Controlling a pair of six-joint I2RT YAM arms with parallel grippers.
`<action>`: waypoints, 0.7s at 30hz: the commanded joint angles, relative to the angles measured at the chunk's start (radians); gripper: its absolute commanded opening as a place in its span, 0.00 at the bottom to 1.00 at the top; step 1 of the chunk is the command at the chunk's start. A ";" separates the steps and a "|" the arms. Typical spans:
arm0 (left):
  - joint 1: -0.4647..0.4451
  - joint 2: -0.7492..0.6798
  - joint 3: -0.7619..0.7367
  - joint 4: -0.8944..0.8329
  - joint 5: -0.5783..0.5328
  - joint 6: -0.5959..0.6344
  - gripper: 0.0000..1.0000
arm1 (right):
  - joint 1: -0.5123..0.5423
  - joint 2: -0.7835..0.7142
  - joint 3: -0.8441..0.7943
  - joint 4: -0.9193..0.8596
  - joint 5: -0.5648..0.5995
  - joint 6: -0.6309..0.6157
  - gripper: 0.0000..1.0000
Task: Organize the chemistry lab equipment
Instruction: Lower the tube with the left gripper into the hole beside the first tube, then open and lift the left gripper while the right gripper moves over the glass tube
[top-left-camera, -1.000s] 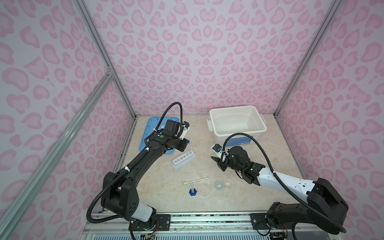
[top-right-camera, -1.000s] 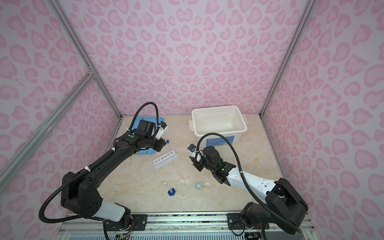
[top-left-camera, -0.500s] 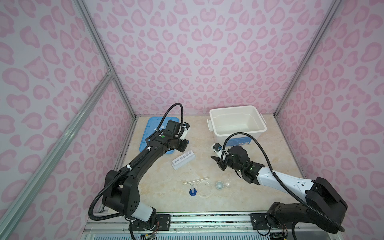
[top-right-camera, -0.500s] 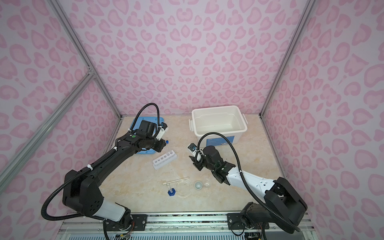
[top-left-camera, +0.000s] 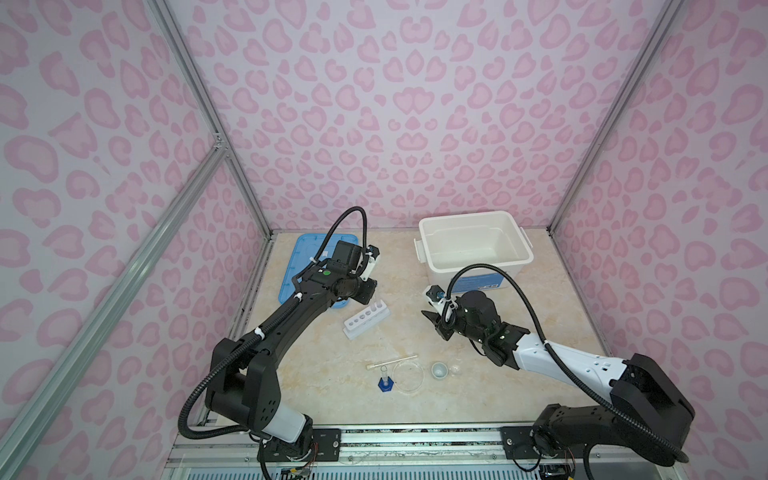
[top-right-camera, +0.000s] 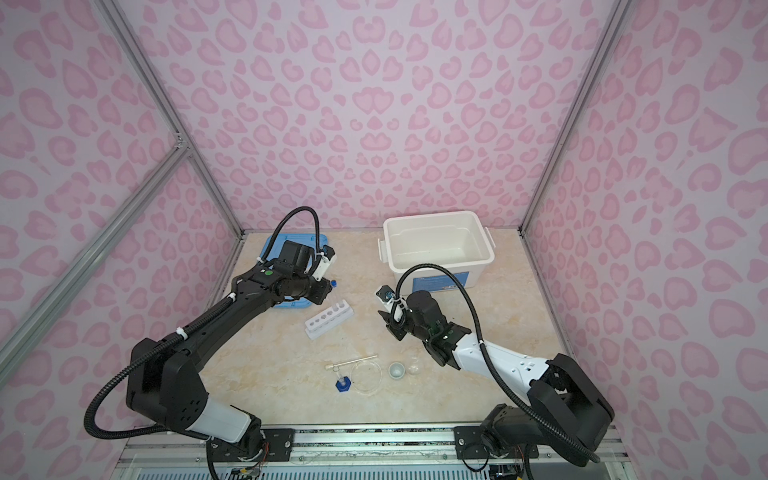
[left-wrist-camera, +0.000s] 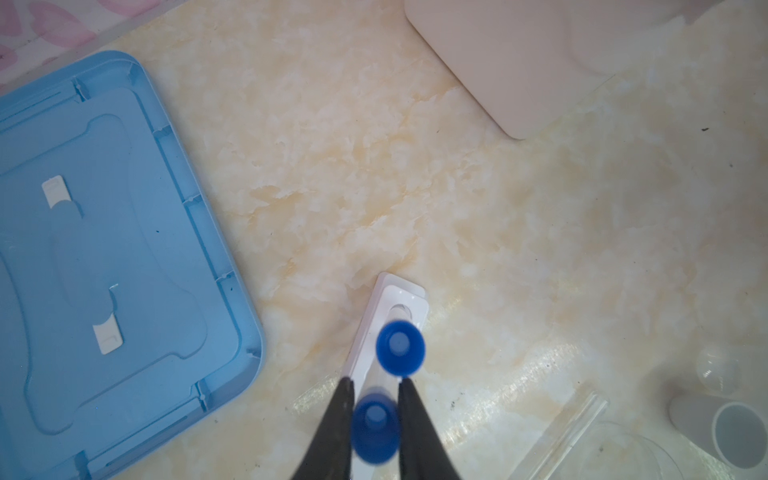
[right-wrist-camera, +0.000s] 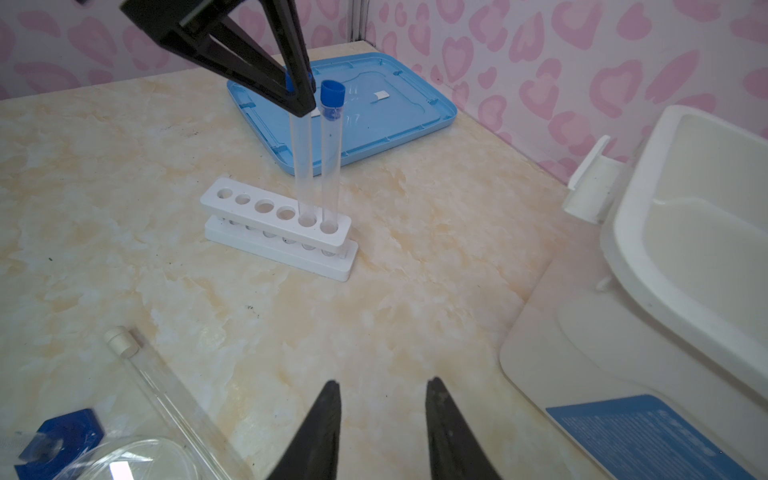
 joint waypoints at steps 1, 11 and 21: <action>-0.001 -0.005 0.003 0.025 -0.004 0.001 0.24 | 0.001 0.005 -0.005 0.011 -0.010 0.003 0.35; -0.001 -0.040 0.009 0.021 -0.008 0.002 0.32 | 0.000 -0.006 0.003 -0.003 -0.011 0.002 0.35; -0.002 -0.119 0.017 -0.014 -0.010 0.017 0.41 | 0.018 0.006 0.067 -0.143 -0.033 -0.013 0.37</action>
